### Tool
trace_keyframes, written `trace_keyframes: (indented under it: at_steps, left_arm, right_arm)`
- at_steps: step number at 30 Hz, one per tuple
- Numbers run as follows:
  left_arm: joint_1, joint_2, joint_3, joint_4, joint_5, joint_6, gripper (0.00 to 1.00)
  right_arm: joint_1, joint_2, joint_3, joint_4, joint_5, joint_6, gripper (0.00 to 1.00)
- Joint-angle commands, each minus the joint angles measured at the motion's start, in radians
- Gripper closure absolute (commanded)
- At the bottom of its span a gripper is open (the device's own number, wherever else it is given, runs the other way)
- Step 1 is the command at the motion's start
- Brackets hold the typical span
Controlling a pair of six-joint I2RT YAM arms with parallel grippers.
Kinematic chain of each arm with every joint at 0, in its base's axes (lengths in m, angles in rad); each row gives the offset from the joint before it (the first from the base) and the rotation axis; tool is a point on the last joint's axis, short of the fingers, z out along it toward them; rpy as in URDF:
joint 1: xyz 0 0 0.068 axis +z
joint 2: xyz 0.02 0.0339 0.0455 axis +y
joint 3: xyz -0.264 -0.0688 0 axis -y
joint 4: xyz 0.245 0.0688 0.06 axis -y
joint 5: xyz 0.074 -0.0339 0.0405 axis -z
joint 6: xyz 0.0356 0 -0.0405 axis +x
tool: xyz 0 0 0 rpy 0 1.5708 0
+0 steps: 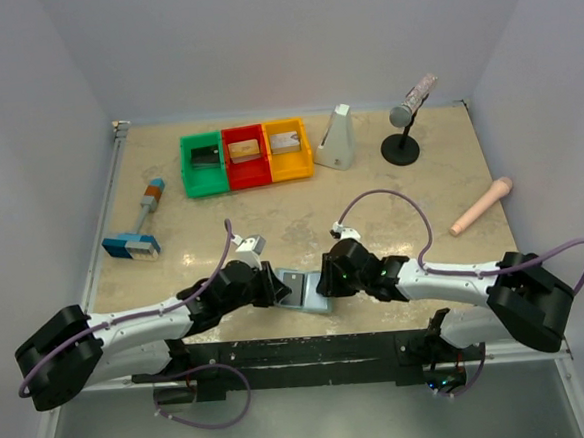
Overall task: Take the credit cards out of the card holder
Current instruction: Place the card holder at the center of the board.
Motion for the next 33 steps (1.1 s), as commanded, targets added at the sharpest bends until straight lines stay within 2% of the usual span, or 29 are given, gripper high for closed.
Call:
trace_keyframes:
  at_steps: [1, 3, 6, 15, 19, 23, 28, 33]
  left_arm:
    - [0.004, 0.018, -0.029, 0.078, 0.003, -0.013, 0.75]
    - [0.004, 0.019, -0.035, 0.086, 0.007, -0.015, 0.75]
    - [0.004, 0.013, -0.046, 0.092, 0.009, -0.02, 0.75]
    - [0.004, 0.01, -0.052, 0.108, 0.016, -0.02, 0.76]
    - [0.004, 0.01, -0.053, 0.109, 0.016, -0.018, 0.76]
    - [0.004, 0.012, -0.054, 0.111, 0.015, -0.02, 0.76]
    - [0.004, 0.013, -0.058, 0.114, 0.016, -0.021, 0.76]
    - [0.004, -0.001, -0.069, 0.095, 0.016, -0.021, 0.76]
  right_arm:
    - [-0.005, -0.028, 0.037, -0.106, 0.049, -0.03, 0.49]
    - [-0.005, -0.053, 0.043, -0.127, 0.055, -0.028, 0.41]
    - [-0.006, -0.1, 0.058, -0.178, 0.069, -0.031, 0.37]
    - [0.0, -0.263, 0.152, -0.35, 0.123, -0.074, 0.36]
    - [0.029, -0.335, 0.19, -0.361, 0.124, -0.091, 0.37]
    - [0.115, -0.341, 0.262, -0.319, 0.115, -0.146, 0.5]
    - [0.178, -0.196, 0.38, -0.342, 0.086, -0.144, 0.69]
    - [0.173, -0.104, 0.31, -0.258, 0.041, -0.055, 0.84]
